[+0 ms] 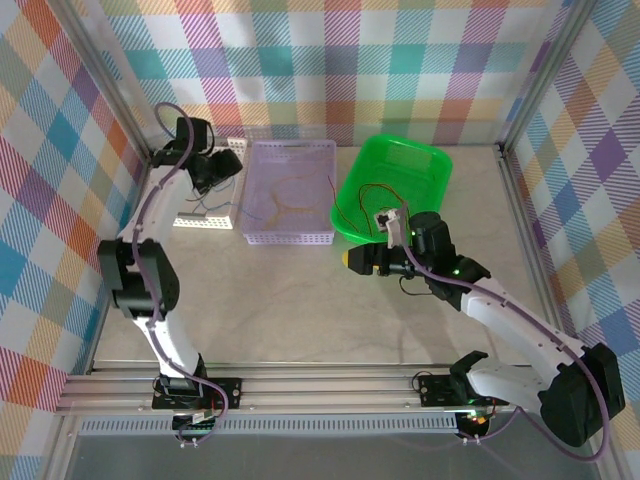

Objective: Untangle the cables

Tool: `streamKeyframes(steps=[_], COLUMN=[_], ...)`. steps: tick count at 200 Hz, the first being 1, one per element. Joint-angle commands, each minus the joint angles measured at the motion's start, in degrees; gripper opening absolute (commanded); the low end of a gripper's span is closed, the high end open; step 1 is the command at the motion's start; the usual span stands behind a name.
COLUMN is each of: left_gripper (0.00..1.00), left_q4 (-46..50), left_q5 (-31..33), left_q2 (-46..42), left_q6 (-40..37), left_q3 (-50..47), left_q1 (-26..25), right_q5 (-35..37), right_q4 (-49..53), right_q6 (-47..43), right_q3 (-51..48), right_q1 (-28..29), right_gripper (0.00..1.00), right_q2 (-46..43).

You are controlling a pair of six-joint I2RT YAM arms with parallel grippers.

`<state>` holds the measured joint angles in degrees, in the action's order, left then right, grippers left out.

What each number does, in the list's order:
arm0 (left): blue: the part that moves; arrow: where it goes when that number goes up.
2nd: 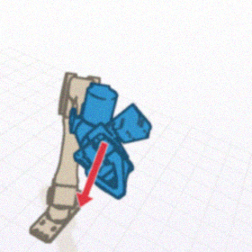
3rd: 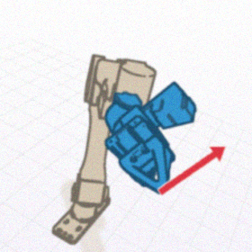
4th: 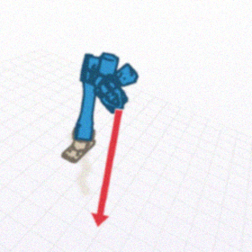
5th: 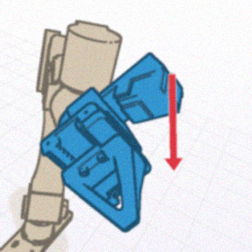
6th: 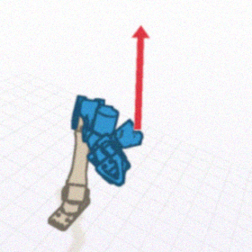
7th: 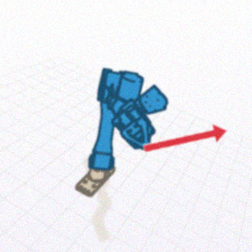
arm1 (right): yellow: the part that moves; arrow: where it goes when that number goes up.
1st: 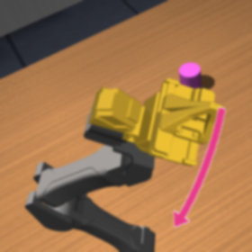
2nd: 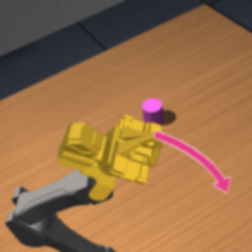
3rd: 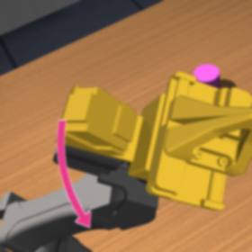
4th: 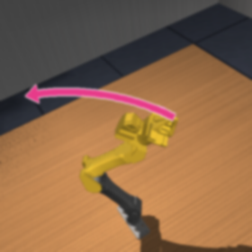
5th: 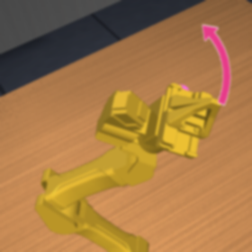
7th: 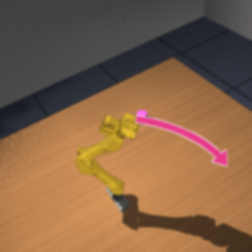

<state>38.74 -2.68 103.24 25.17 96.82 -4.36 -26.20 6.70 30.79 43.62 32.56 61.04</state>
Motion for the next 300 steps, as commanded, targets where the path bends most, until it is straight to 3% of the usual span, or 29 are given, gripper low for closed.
streamKeyframes(steps=[1,42,98,146,189,286,300], left_gripper=[0.73,0.70,0.63,0.42,0.36,0.00,0.00], left_q4=[3.4,3.3,4.1,4.5,5.1,5.9,6.1], left_q5=[2.6,3.7,8.2,10.4,12.4,12.1,11.9], left_q2=[-4.3,-3.6,2.0,7.5,9.8,10.1,9.2], left_q6=[2.8,6.7,11.0,12.3,12.9,12.9,12.9], left_q3=[-4.9,-10.2,-8.0,-4.9,-2.8,-1.7,-1.2], left_q1=[-4.2,-6.5,-7.6,-7.8,-7.8,-7.8,-7.8], right_q5=[-0.4,-0.5,0.2,0.2,0.4,0.4,0.5], right_q4=[0.5,0.4,1.4,1.9,2.6,3.7,4.0], right_q6=[-1.1,-0.9,-1.9,-3.0,-4.2,-5.1,-5.1], right_q3=[1.7,1.7,0.9,0.8,0.8,1.5,1.7], right_q1=[0.5,1.2,1.5,1.5,1.5,1.5,1.6], right_gripper=[0.67,0.67,0.67,0.67,0.67,0.67,0.67], right_q2=[-1.8,-2.7,-4.4,-4.4,-4.5,-5.1,-5.2])
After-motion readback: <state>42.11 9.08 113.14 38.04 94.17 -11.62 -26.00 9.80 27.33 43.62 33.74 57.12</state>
